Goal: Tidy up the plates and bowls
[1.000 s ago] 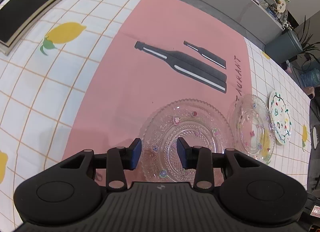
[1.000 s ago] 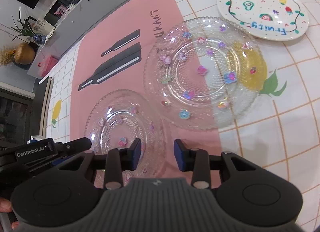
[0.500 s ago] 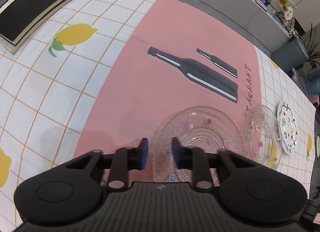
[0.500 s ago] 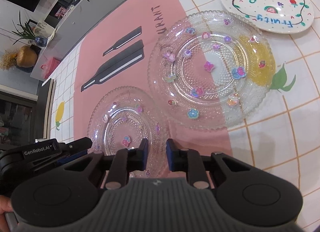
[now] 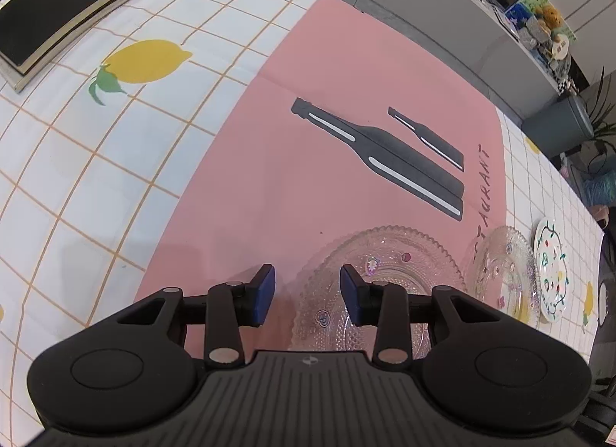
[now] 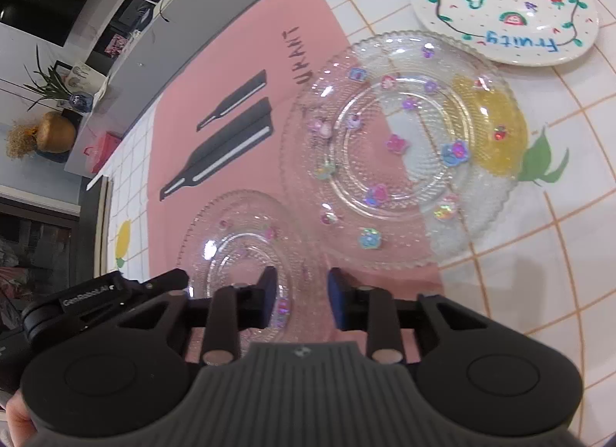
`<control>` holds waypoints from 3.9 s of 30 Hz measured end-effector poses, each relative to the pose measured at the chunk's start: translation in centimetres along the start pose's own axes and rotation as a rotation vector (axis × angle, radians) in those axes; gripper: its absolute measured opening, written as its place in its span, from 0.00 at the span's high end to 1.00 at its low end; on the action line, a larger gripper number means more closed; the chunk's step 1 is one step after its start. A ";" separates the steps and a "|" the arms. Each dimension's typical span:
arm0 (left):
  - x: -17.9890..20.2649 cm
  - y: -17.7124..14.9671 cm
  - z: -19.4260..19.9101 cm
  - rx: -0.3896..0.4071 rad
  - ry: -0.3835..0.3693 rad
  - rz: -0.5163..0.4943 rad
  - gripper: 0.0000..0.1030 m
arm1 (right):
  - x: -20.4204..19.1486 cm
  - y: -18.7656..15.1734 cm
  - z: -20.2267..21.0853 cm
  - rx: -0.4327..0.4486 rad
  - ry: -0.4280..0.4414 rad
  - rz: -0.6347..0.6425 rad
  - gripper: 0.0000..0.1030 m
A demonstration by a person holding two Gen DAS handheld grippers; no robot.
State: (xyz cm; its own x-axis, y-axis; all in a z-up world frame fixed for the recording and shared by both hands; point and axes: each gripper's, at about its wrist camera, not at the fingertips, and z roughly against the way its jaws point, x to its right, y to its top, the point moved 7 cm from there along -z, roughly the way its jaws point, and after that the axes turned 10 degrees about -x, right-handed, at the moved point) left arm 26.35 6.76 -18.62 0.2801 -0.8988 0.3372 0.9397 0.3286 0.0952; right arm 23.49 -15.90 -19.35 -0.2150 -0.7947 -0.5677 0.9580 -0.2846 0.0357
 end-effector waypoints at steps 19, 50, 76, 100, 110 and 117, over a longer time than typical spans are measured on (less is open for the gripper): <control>1.1 -1.0 1.4 -0.002 0.014 -0.016 0.83 | 0.4 -0.9 1.2 0.004 -0.053 0.027 0.93; 10.2 -15.5 4.5 -0.022 -0.130 -0.138 0.83 | 10.6 -8.1 15.1 0.070 -0.076 0.017 0.93; 7.7 -21.0 -0.1 -0.057 -0.040 -0.134 0.83 | 13.6 -11.3 12.1 -0.002 -0.120 0.041 0.92; 7.8 -20.2 -0.4 -0.003 0.020 -0.192 0.83 | 12.7 -10.7 10.7 0.025 -0.165 0.072 0.83; 9.4 -19.4 1.6 0.086 -0.014 -0.249 0.82 | 11.2 -10.3 13.1 0.189 -0.252 0.192 0.58; 11.5 -17.6 3.6 0.201 -0.025 -0.291 0.82 | 11.0 -9.0 14.5 0.332 -0.400 0.258 0.57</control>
State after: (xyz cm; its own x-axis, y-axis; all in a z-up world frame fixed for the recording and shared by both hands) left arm 12.30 -8.28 -13.03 -0.0008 -0.9567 0.2910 0.9214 0.1124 0.3720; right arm 9.74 -29.88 -13.95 -0.0996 -0.9830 -0.1542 0.8918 -0.1569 0.4244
